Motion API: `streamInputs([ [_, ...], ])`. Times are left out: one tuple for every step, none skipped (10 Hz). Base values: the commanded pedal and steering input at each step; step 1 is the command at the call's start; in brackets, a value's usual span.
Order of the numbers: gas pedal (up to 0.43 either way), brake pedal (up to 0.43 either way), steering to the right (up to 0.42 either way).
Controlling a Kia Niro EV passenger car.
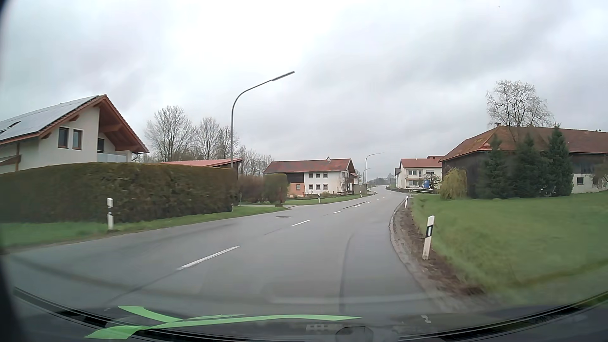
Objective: Follow the waypoints while adhering to traffic rules and regulations
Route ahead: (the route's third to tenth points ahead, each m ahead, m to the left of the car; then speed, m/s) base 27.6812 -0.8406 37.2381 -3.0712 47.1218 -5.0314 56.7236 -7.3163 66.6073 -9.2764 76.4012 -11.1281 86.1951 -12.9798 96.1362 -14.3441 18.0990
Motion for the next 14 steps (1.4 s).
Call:
streamInputs([
  [0.15, 0.0, 0.054],
  [0.169, 0.0, 0.054],
  [0.189, 0.0, 0.054],
  [0.197, 0.0, 0.054],
  [0.209, 0.0, 0.053],
  [0.22, 0.0, 0.052],
  [0.22, 0.0, 0.05],
  [0.22, 0.0, 0.044],
  [0.22, 0.0, 0.035],
  [0.228, 0.0, 0.028],
  [0.228, 0.0, 0.027],
  [0.228, 0.0, 0.027],
  [0.22, 0.0, 0.027],
  [0.22, 0.0, 0.028],
])
